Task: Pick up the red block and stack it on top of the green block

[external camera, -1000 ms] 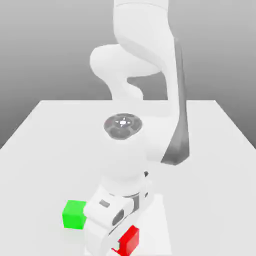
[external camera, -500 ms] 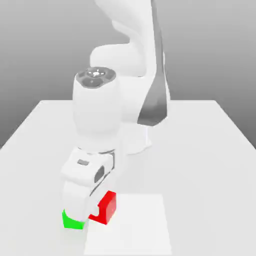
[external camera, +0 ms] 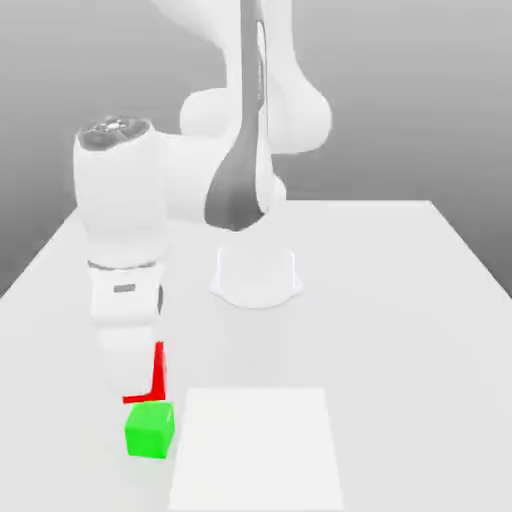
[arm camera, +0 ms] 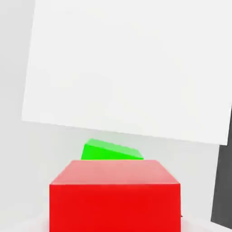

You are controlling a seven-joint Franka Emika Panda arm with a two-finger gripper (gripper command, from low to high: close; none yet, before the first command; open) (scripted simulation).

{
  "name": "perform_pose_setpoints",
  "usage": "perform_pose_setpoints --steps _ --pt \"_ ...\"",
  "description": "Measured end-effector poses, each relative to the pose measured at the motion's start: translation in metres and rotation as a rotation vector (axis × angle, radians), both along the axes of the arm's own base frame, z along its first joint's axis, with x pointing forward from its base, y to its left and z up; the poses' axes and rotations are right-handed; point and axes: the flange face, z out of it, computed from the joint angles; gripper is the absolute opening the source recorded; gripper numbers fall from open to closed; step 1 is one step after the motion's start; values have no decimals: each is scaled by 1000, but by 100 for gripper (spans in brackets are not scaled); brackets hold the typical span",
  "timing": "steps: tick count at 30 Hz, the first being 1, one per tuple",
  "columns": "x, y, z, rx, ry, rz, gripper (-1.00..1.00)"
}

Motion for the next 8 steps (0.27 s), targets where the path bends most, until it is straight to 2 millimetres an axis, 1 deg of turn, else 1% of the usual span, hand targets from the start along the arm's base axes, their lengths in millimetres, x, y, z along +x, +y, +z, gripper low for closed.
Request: perform_pose_setpoints --steps 6,7,8 --pt "-5 -1 -36 -1 6 -6 -100" --pt "-5 -1 -39 -1 8 -7 100" --pt "-5 -1 -39 -1 8 -7 100"
